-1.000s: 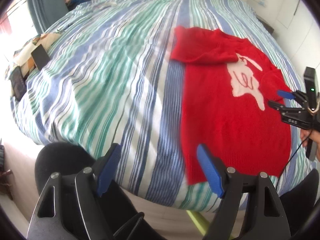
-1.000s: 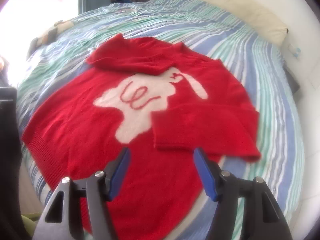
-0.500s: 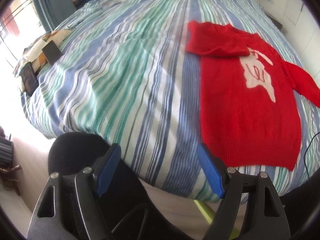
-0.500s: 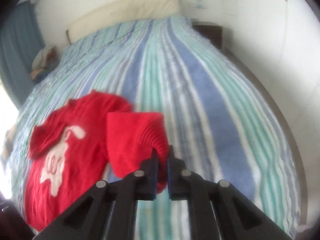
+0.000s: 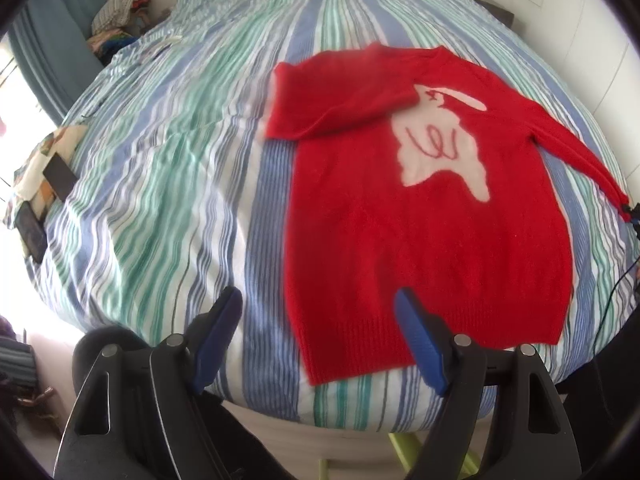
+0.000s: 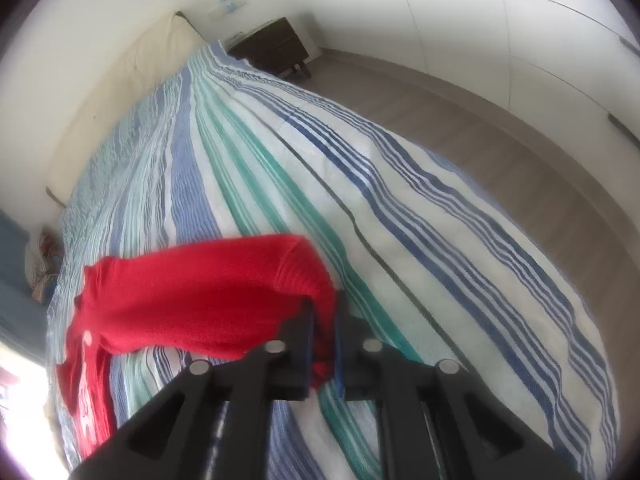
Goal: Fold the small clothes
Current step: 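Grasp a sleeve cuff with the right gripper and pull it outward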
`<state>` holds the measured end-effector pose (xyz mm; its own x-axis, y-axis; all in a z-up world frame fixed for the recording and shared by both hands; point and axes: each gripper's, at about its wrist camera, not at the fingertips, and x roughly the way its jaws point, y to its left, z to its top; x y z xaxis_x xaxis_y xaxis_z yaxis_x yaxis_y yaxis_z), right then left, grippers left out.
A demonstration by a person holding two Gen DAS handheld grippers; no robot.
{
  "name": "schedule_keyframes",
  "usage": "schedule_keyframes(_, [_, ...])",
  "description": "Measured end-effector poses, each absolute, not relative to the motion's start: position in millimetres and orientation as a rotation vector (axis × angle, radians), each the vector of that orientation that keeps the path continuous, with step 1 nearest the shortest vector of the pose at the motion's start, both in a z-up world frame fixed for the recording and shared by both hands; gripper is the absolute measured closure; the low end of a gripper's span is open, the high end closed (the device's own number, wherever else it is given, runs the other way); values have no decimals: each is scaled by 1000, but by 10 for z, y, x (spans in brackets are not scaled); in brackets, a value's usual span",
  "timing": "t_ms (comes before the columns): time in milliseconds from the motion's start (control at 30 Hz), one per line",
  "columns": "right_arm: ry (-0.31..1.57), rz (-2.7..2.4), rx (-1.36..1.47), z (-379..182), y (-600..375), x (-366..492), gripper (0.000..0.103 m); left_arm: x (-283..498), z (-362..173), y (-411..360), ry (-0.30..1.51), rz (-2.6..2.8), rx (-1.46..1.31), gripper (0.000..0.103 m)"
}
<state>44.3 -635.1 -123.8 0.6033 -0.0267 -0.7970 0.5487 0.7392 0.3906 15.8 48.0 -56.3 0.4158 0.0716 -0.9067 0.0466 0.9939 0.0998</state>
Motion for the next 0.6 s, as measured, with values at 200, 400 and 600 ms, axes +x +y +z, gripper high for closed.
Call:
schedule_keyframes(200, [776,-465,714,-1151,-6510,184,89,136,-706,598,1183,74,101,23])
schedule_keyframes(400, [781,-350,810,-960,-6314,89,81,202,-712,538,1183,72,112,23])
schedule_keyframes(600, [767,-336,1141,-1377,-6262,20,67,295,-667,427,1168,38,89,23])
